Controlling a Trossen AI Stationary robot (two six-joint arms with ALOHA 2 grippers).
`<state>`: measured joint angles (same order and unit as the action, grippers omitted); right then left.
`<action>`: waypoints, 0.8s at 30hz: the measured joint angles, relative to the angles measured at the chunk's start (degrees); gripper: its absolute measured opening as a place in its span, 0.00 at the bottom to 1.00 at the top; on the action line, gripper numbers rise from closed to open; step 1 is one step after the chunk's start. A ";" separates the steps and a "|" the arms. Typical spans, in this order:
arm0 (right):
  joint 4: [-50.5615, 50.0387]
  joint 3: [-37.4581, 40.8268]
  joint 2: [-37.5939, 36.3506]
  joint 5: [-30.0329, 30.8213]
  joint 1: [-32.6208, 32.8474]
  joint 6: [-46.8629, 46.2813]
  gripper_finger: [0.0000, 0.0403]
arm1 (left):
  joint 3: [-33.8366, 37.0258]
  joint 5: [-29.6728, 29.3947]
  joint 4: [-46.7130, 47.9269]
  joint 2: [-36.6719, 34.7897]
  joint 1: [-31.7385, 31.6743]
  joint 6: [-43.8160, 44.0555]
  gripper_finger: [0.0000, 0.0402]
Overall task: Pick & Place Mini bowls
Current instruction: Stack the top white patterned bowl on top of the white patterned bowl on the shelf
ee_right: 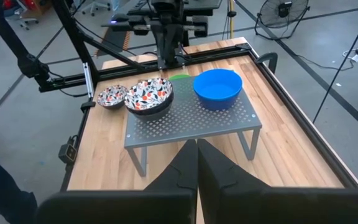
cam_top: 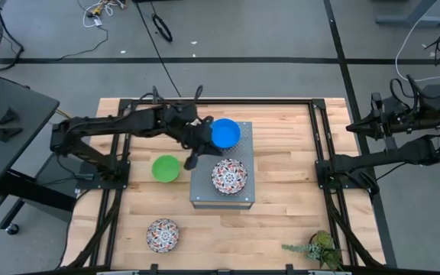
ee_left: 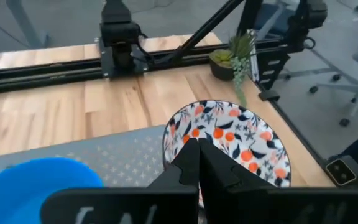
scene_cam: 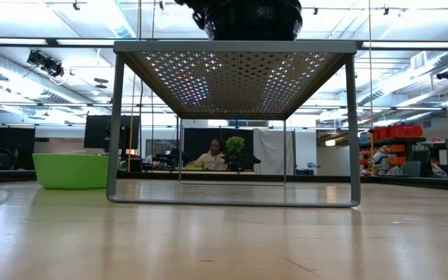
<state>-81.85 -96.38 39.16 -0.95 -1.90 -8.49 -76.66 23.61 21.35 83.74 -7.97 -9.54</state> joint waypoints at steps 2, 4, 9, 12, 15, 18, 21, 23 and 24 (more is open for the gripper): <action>0.00 0.01 0.00 0.00 0.00 0.00 0.01 | 0.00 0.97 -0.86 1.35 0.02 0.30 0.00; 0.00 0.01 0.00 0.00 0.00 0.00 0.01 | 0.00 1.41 -2.53 2.64 0.04 0.31 0.00; -0.01 0.00 0.00 0.00 -0.01 0.00 0.01 | 0.00 2.03 -4.51 5.28 0.06 0.37 0.00; 0.00 0.01 0.00 0.00 0.00 0.00 0.01 | 0.00 1.96 -5.71 6.38 0.04 0.40 0.00; -0.01 0.00 0.00 0.00 0.00 0.00 0.01 | -0.05 1.36 -6.35 6.95 0.04 0.21 0.00; 0.01 0.00 0.00 -0.01 0.01 0.00 0.01 | 0.07 1.23 -5.85 7.65 0.03 0.11 0.00; 0.01 0.00 0.00 -0.02 0.01 0.00 0.01 | 0.02 1.51 -6.30 8.18 0.00 0.11 0.00; 0.01 0.01 -0.02 -0.01 0.01 0.00 0.01 | 0.02 1.56 -6.44 8.29 -0.07 0.16 0.00; 0.01 0.00 -0.02 0.00 0.00 0.00 0.01 | 0.02 1.70 -6.69 8.49 -0.07 0.13 0.00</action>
<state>-81.84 -96.38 39.13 -0.95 -1.90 -8.49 -76.65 25.31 14.66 92.23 -8.03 -9.42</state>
